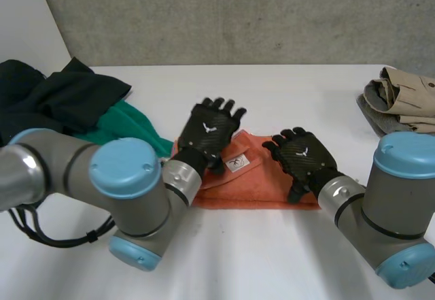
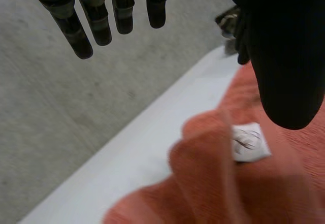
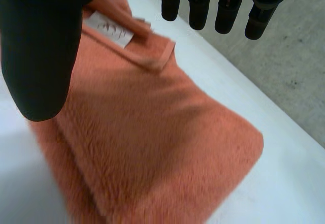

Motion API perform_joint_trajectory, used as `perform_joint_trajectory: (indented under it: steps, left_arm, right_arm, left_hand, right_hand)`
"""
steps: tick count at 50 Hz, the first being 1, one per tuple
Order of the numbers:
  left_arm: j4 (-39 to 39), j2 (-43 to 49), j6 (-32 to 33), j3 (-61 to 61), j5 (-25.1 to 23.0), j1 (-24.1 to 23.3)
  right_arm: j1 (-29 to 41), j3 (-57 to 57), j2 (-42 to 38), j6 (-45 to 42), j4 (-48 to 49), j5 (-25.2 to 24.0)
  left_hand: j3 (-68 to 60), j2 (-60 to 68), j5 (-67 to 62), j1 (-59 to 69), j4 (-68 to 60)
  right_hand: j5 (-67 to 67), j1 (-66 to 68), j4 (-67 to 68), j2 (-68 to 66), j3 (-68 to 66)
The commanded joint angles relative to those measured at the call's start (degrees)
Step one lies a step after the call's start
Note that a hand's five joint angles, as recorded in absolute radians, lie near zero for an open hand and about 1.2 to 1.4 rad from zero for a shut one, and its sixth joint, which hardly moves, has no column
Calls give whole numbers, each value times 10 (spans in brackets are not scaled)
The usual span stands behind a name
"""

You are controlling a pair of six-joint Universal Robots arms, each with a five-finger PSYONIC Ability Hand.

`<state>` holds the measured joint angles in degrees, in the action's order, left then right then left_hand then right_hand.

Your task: Fold the laundry.

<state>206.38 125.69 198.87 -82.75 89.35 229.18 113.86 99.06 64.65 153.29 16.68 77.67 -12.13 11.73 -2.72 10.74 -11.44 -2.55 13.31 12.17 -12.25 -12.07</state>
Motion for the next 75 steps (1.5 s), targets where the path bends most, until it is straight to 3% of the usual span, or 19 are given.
perform_joint_trajectory:
  steps: [1, 8, 14, 16, 24, 34, 37, 39, 42, 47, 50, 54, 58, 67, 69, 70, 71, 72, 75]
  left_arm:
    - [-40, 59, 4, 50, 2, -2]
    - [-76, 109, 14, 116, 38, 6]
    - [-74, 112, 77, 125, 193, 64]
    - [-73, 111, 96, 120, 215, 75]
    - [-70, 48, 112, 59, 196, 72]
    - [-68, -26, 103, 6, 162, -2]
    - [-66, -43, 103, -11, 162, -5]
    - [-64, -52, 103, -20, 162, -5]
    - [-61, -69, 103, -38, 161, -3]
    - [-60, -105, 102, -67, 161, 1]
    - [-58, -136, 101, -89, 160, 12]
    - [-56, -170, 99, -117, 159, 33]
    - [-56, -190, 91, -135, 159, 42]
    - [-56, -200, 70, -160, 158, 60]
    - [-56, -200, 68, -159, 159, 60]
    - [-56, -199, 66, -158, 158, 60]
    - [-56, -199, 63, -153, 158, 59]
    - [-55, -199, 61, -150, 158, 59]
    - [-42, -197, 51, -135, 158, 54]
  right_arm:
    - [0, 7, -8, -31, 3, 13]
    - [0, 7, -17, -43, 3, 40]
    - [1, 7, -19, -56, 5, 43]
    - [1, 6, -19, -61, 4, 44]
    - [3, 12, -19, -70, 5, 44]
    - [-7, 19, -17, -75, 13, 53]
    - [-24, 24, -17, -92, 13, 73]
    - [-42, 28, -15, -120, 13, 90]
    - [-57, 29, -14, -169, 11, 109]
    - [-72, 24, 2, -307, 35, 165]
    - [-67, 18, 10, -348, 64, 165]
    - [-20, 13, 17, -382, 123, 123]
    - [92, 8, 7, -389, 178, 34]
    - [179, 56, -45, -391, 203, -87]
    - [178, 59, -44, -384, 202, -84]
    - [176, 61, -42, -372, 203, -82]
    - [176, 61, -40, -363, 203, -80]
    - [175, 61, -37, -349, 202, -75]
    - [153, 66, 31, -257, 194, -55]
  left_hand:
    - [-3, 7, 3, 17, -10]
    - [-61, 65, -55, 75, -68]
    - [-73, 77, -67, 87, -80]
    - [-70, 74, -64, 84, -77]
    - [-8, 12, -2, 22, -15]
    - [2, 2, 8, 12, -5]
    - [4, 0, 10, 10, -3]
    - [7, -3, 13, 7, 0]
    - [9, -5, 15, 5, 2]
    - [12, -8, 18, 1, 5]
    - [12, -8, 18, 1, 5]
    - [14, -10, 20, 0, 7]
    - [14, -10, 20, 0, 7]
    - [17, -13, 23, -4, 11]
    - [17, -14, 23, -4, 11]
    - [17, -14, 23, -4, 11]
    - [19, -15, 25, -5, 12]
    - [21, -17, 27, -7, 14]
    - [21, -17, 27, -7, 14]
  right_hand:
    - [26, -33, -22, 22, 21]
    - [-29, 21, 33, -32, -34]
    - [-64, 57, 68, -67, -69]
    - [-68, 60, 72, -71, -73]
    - [-128, 121, 132, -131, -133]
    - [-261, 254, 265, -264, -266]
    - [-449, 441, 453, -452, -454]
    - [-673, 666, 677, -676, -678]
    - [-674, 667, 678, -678, -679]
    - [-674, 667, 678, -678, -679]
    - [-674, 667, 678, -678, -679]
    - [-674, 667, 678, -678, -679]
    - [-674, 667, 678, -678, -679]
    - [-674, 667, 678, -678, -679]
    - [-483, 475, 487, -486, -488]
    - [-160, 153, 164, -163, -165]
    - [-55, 48, 59, -59, -60]
    - [26, -33, -22, 22, 21]
    - [26, -33, -22, 22, 21]
